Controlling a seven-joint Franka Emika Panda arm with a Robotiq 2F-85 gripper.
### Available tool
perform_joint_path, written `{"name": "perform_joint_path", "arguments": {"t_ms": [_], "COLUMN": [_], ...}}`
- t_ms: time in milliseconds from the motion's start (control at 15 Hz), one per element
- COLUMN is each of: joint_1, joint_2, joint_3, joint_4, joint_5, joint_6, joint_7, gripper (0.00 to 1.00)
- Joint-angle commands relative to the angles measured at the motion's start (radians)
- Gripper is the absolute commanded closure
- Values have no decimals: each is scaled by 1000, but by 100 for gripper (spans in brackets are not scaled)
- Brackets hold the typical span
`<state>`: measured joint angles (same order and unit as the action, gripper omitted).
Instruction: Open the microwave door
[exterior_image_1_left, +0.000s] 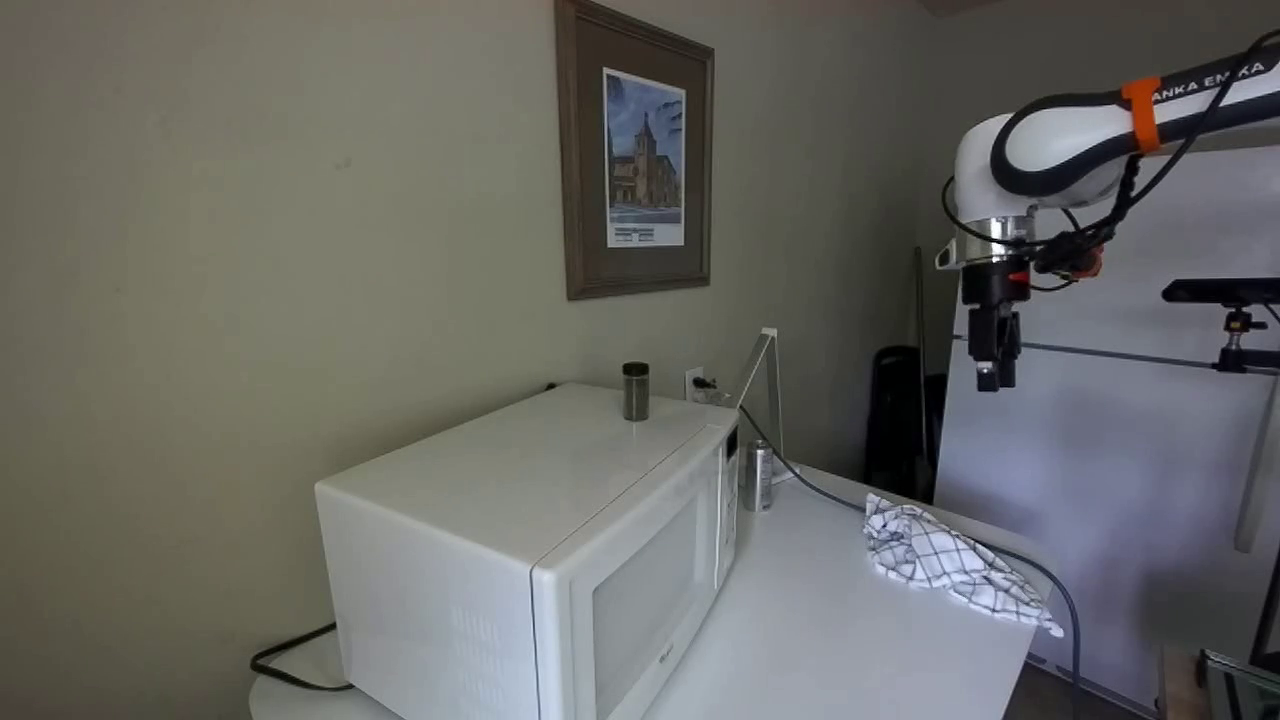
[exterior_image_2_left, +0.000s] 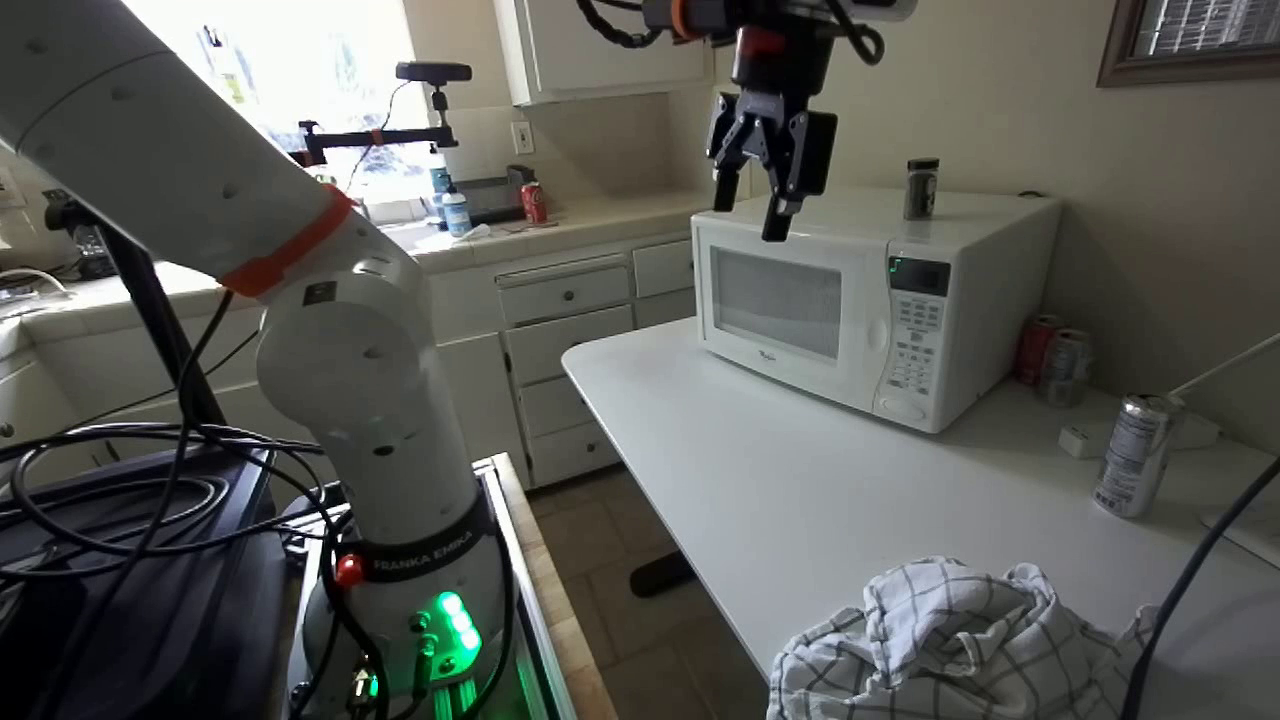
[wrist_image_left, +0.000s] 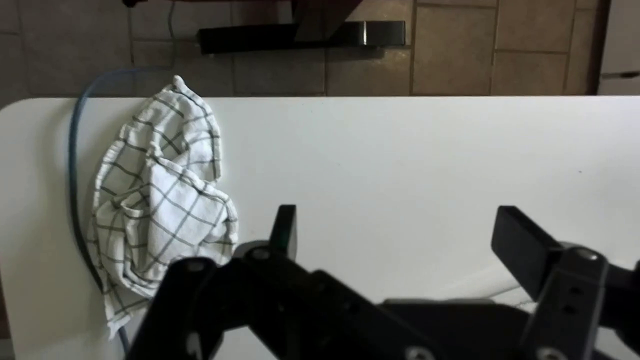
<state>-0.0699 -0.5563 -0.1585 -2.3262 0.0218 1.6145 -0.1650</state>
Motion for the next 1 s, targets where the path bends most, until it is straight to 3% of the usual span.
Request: {"name": "perform_joint_path", "arguments": {"t_ms": [0,333,600,800,933], "joint_1": [18,49,129,267,294], "joint_2": [12,59,143,182,221], "joint_3": [3,-1,-58,-215,-283], "joint_4": [-100,-287,-391,-422,-403], "joint_5": [134,368,648,901,1054], "joint_6": [167,575,812,869,784], "joint_7": [20,-1,-104,-309,-478], "gripper": [0,0,0,0,0]}}
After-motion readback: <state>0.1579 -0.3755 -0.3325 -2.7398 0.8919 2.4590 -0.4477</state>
